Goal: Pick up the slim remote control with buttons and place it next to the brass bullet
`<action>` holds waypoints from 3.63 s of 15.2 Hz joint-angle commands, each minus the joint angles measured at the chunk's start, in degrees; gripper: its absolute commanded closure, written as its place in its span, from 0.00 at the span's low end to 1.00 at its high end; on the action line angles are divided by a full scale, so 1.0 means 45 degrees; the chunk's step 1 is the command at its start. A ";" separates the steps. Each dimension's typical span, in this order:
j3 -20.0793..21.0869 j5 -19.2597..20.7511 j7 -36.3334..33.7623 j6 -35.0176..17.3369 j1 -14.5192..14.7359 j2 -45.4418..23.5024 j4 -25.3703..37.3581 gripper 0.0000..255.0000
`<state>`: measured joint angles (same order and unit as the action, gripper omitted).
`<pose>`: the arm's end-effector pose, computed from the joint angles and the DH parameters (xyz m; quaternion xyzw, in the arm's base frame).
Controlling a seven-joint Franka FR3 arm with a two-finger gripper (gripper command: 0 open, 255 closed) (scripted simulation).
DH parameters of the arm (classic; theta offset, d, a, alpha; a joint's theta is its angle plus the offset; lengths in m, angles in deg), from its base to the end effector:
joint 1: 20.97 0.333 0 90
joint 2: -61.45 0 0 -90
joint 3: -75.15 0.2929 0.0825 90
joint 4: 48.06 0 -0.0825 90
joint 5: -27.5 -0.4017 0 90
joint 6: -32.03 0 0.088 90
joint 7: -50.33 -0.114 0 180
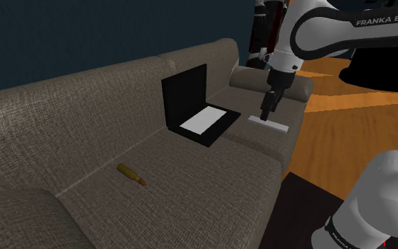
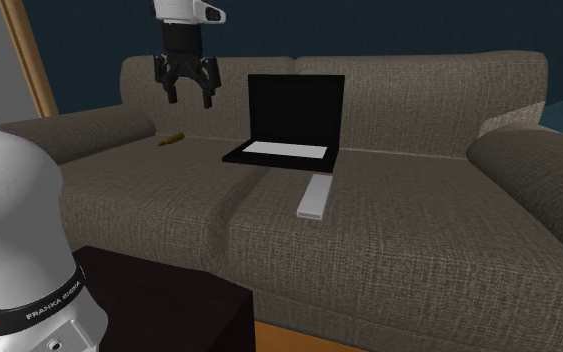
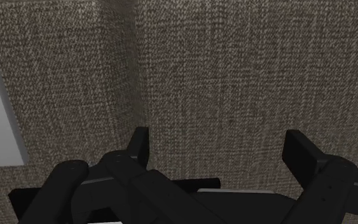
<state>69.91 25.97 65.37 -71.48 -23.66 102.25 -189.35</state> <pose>0.3719 -0.0514 0.5065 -0.9963 -0.0694 -0.0328 0.0374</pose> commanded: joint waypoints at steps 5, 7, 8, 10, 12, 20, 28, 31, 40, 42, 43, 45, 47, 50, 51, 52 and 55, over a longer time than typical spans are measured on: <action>-0.1241 0.0831 0.1536 -0.1477 -0.0519 -0.1640 -0.0026 0.00; -0.1649 0.1033 0.2031 -0.1971 -0.0655 -0.2322 0.0116 0.00; -0.1853 0.1117 0.2279 -0.2214 -0.0715 -0.2681 0.0210 0.00; -0.2257 0.1246 0.2779 -0.2690 -0.0820 -0.3430 0.0445 0.00; -0.2650 0.1314 0.3289 -0.3147 -0.0912 -0.4220 0.0742 0.00; -0.4041 0.0841 0.5523 -0.4673 -0.1235 -0.7718 0.2523 0.00; -0.4526 -0.0210 0.7159 -0.5732 -0.1675 -1.0379 0.3879 0.00; -0.4497 -0.0410 0.7299 -0.6210 -0.1711 -1.0705 0.3692 0.00; -0.4476 -0.0523 0.7378 -0.6456 -0.1733 -1.0884 0.3605 0.00; -0.4476 -0.0523 0.7378 -0.6456 -0.1733 -1.0884 0.3605 1.00; -0.4476 -0.0523 0.7378 -0.6456 -0.1733 -1.0884 0.3605 1.00; -0.4476 -0.0523 0.7379 -0.6456 -0.1733 -1.0884 0.3606 1.00; -0.4475 -0.0523 0.7378 -0.6457 -0.1733 -1.0884 0.3604 1.00; -0.4476 -0.0523 0.7379 -0.6456 -0.1734 -1.0882 0.3604 1.00; -0.4475 -0.0524 0.7379 -0.6458 -0.1734 -1.0884 0.3604 1.00; -0.4491 -0.0450 0.7329 -0.6301 -0.1720 -1.0769 0.3659 1.00; -0.4527 -0.0249 0.7192 -0.5823 -0.1682 -1.0442 0.3844 1.00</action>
<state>49.62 24.58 97.83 -98.47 -31.23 54.83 -172.45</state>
